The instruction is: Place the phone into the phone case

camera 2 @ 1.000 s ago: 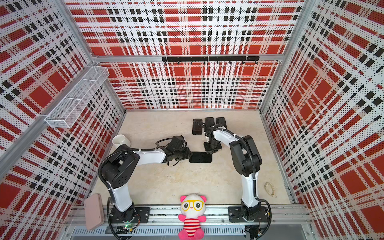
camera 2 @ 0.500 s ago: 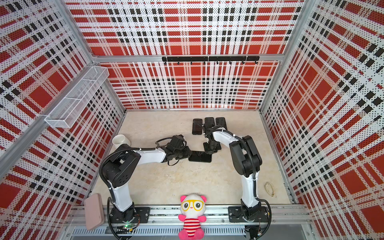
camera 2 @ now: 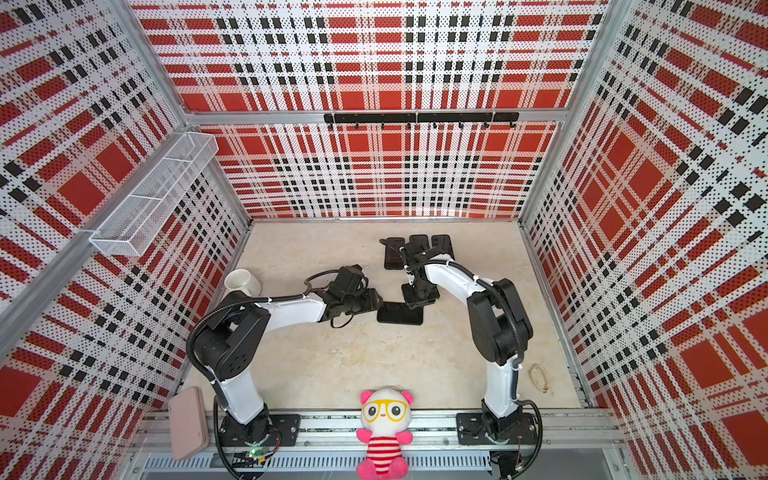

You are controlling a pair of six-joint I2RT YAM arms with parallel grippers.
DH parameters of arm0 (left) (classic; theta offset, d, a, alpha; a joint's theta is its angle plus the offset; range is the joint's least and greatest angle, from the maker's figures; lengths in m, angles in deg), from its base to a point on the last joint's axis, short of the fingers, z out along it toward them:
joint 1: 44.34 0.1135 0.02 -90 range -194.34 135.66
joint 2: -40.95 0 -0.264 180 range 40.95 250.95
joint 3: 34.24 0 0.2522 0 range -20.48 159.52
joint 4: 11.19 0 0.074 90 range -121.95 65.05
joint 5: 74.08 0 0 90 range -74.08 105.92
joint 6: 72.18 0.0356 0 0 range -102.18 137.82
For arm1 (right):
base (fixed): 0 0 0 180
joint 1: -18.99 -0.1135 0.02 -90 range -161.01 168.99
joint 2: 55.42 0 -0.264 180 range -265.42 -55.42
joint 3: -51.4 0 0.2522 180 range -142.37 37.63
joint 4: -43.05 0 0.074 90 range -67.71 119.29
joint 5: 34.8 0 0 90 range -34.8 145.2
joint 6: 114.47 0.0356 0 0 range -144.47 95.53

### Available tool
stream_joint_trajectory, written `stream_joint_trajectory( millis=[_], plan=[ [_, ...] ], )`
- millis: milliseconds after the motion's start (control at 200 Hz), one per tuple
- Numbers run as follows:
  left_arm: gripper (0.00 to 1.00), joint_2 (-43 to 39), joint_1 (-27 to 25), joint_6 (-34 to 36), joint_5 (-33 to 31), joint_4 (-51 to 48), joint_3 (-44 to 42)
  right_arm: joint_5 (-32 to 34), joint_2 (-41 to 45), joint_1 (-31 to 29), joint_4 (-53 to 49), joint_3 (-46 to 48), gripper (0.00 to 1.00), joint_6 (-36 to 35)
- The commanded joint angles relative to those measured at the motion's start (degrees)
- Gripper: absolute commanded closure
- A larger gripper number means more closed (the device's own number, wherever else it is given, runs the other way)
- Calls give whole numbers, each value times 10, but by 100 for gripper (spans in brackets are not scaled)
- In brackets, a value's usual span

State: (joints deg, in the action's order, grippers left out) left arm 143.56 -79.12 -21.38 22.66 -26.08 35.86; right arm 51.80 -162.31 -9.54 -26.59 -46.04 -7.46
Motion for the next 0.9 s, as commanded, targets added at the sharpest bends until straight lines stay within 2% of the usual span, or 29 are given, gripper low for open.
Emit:
stream_joint_trajectory(
  millis=[0,120,230,321,536,762,892],
  plan=[
    [32,-46,4,14,-19,-9,-17,5,21,8,4,-1,62,-24],
    [15,-85,-6,7,-18,-4,-55,3,6,23,47,2,70,-49],
    [0,-128,-14,-14,4,24,-114,-14,-11,38,81,1,73,-57],
    [2,-161,-16,-50,27,68,-172,-11,-33,40,96,-7,77,-68],
    [1,-221,-33,-95,0,97,-252,-23,-99,49,116,-17,91,-81],
    [1,-244,-42,-110,-12,104,-276,-33,-111,48,122,-6,93,-74],
    [1,-248,-42,-111,-15,105,-279,-35,-94,46,130,32,93,-67]
  ],
)
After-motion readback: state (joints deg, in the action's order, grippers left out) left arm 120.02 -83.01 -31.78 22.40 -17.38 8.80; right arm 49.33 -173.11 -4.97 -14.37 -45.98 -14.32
